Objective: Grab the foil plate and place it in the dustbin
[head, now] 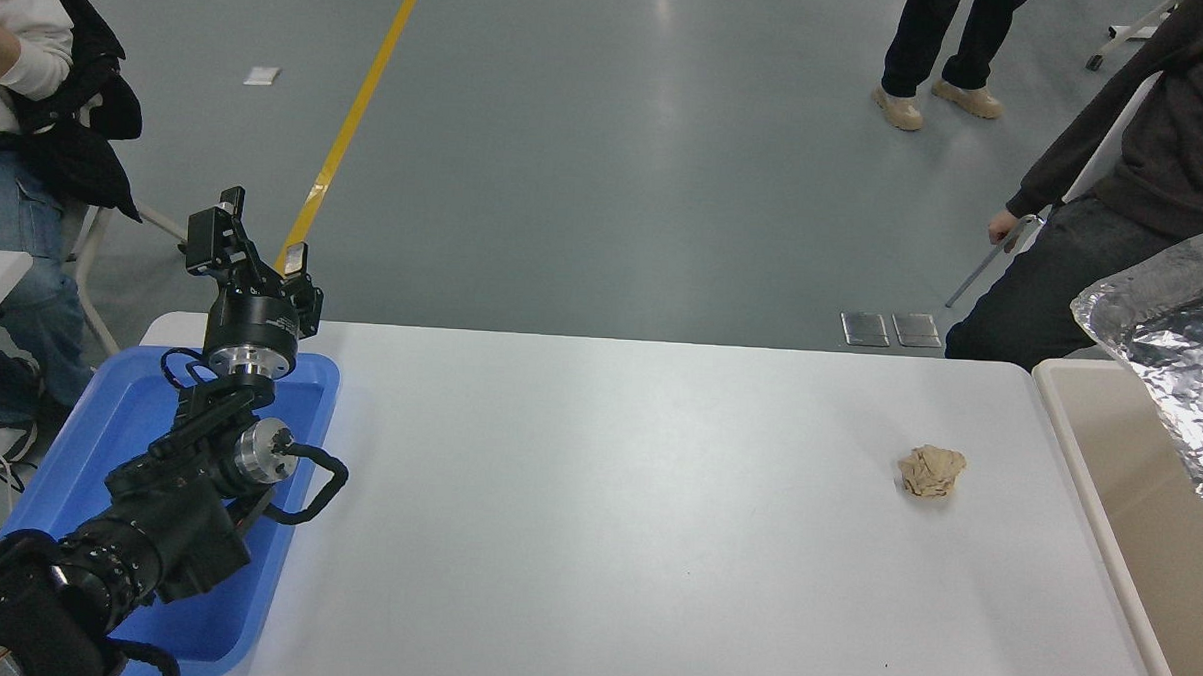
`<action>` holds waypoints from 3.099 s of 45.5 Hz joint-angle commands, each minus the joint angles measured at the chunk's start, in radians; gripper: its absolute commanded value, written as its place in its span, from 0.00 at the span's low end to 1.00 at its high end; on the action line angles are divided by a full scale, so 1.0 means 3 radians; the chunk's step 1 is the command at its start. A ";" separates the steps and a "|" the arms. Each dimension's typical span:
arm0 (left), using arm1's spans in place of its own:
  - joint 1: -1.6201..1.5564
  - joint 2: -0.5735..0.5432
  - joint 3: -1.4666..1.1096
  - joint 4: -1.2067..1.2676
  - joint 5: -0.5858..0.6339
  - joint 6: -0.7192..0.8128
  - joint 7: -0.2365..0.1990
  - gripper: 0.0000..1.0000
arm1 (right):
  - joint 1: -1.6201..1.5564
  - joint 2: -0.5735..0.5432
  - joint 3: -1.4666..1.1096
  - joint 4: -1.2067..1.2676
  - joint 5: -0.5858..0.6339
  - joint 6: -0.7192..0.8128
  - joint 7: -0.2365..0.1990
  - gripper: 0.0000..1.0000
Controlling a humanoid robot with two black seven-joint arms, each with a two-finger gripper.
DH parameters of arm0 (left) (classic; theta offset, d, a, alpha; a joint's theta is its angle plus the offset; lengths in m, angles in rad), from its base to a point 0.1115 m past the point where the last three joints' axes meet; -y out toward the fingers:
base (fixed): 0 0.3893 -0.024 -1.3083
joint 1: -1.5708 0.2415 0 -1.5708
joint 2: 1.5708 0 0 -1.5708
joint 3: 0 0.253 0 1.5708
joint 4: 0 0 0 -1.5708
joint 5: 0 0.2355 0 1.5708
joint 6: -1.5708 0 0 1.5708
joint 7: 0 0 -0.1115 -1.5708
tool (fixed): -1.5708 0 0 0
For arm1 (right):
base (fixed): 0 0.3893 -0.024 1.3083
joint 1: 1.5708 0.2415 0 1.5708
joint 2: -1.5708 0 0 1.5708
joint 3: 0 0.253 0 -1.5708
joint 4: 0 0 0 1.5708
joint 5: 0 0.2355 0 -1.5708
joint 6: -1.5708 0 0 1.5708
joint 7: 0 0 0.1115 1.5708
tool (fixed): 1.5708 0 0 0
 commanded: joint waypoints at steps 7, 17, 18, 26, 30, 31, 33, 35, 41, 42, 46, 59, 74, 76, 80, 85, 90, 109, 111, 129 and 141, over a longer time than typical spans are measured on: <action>0.0005 0.0000 0.0000 0.0000 0.0000 0.0000 -0.0005 1.00 | -0.1446 -0.0453 0.0924 -0.1401 -0.0055 -0.0036 0.0025 0.00; 0.0005 0.0000 0.0000 0.0000 0.0000 0.0000 -0.0005 1.00 | -0.2965 -0.0356 0.1824 -0.2388 -0.0060 -0.0475 0.0035 0.00; 0.0005 0.0000 0.0000 0.0000 0.0000 0.0000 -0.0005 1.00 | -0.3113 -0.0321 0.1890 -0.2450 -0.0060 -0.0552 0.0035 0.00; 0.0005 0.0005 0.0000 0.0000 0.0000 0.0000 -0.0005 1.00 | -0.4101 0.0022 0.2320 -0.2926 -0.0034 -0.1043 0.0035 0.00; 0.0005 0.0005 0.0000 0.0000 0.0000 0.0000 -0.0005 1.00 | -0.4433 0.0175 0.2525 -0.3023 -0.0003 -0.1212 0.0030 0.00; 0.0005 0.0005 0.0000 0.0000 0.0000 0.0000 -0.0005 1.00 | -0.4495 0.0201 0.2586 -0.3038 -0.0003 -0.1243 0.0030 0.00; 0.0005 0.0005 0.0000 0.0000 -0.0005 0.0000 -0.0010 1.00 | -0.4607 0.0262 0.2693 -0.3049 0.0002 -0.1289 0.0015 0.00; 0.0005 0.0005 0.0000 0.0000 -0.0005 0.0000 -0.0010 1.00 | -0.4720 0.0308 0.2806 -0.3054 0.0007 -0.1320 0.0004 0.00; 0.0005 0.0005 0.0000 0.0000 -0.0005 0.0000 -0.0010 1.00 | -0.5062 0.0508 0.3072 -0.3212 0.0007 -0.1468 -0.0006 0.00; 0.0005 0.0005 0.0000 0.0000 0.0000 0.0000 -0.0010 1.00 | -0.5113 0.0544 0.3108 -0.3253 0.0007 -0.1473 -0.0006 0.00; 0.0005 0.0005 0.0000 0.0000 -0.0005 0.0000 -0.0010 1.00 | -0.5247 0.0631 0.3230 -0.3320 0.0007 -0.1488 -0.0006 0.00; 0.0005 0.0005 0.0000 0.0000 -0.0005 0.0000 -0.0010 1.00 | -0.5293 0.0672 0.3389 -0.3330 0.0007 -0.1529 -0.0006 0.89; 0.0005 0.0005 0.0000 0.0000 -0.0005 0.0000 -0.0010 1.00 | -0.5063 0.0580 0.3768 -0.2973 -0.0044 -0.1397 -0.0082 1.00; 0.0005 0.0005 0.0000 0.0000 -0.0005 0.0000 -0.0010 1.00 | -0.4951 0.0478 0.3757 -0.2733 -0.0049 -0.1376 -0.0098 1.00; 0.0005 0.0000 0.0000 0.0000 -0.0005 0.0000 -0.0010 1.00 | -0.4650 0.0120 0.3722 -0.2191 -0.0060 -0.1310 -0.0184 1.00; 0.0005 0.0005 0.0000 0.0000 0.0000 0.0000 -0.0005 1.00 | -0.4266 -0.0136 0.3625 -0.1689 -0.0141 -0.1151 -0.0267 1.00; 0.0005 0.0000 0.0000 0.0000 -0.0005 0.0000 -0.0010 1.00 | -0.3913 -0.0192 0.3385 -0.1627 -0.0193 -0.1090 -0.0267 1.00; 0.0005 0.0005 0.0000 0.0000 0.0000 0.0000 -0.0005 1.00 | -0.3550 -0.0213 0.3174 -0.1607 -0.0188 -0.0973 -0.0261 1.00; 0.0000 0.0000 0.0000 0.0000 -0.0005 0.0000 -0.0005 1.00 | -0.3468 -0.0213 0.3164 -0.1561 -0.0193 -0.0870 -0.0261 1.00; 0.0005 0.0000 0.0000 0.0000 -0.0005 0.0000 -0.0010 1.00 | -0.1985 -0.0034 0.1784 -0.0590 -0.0162 -0.0548 -0.0221 1.00; 0.0000 0.0000 0.0000 0.0000 -0.0005 0.0000 -0.0005 1.00 | -0.1387 0.0293 0.1502 -0.0124 0.0303 0.0009 -0.0221 1.00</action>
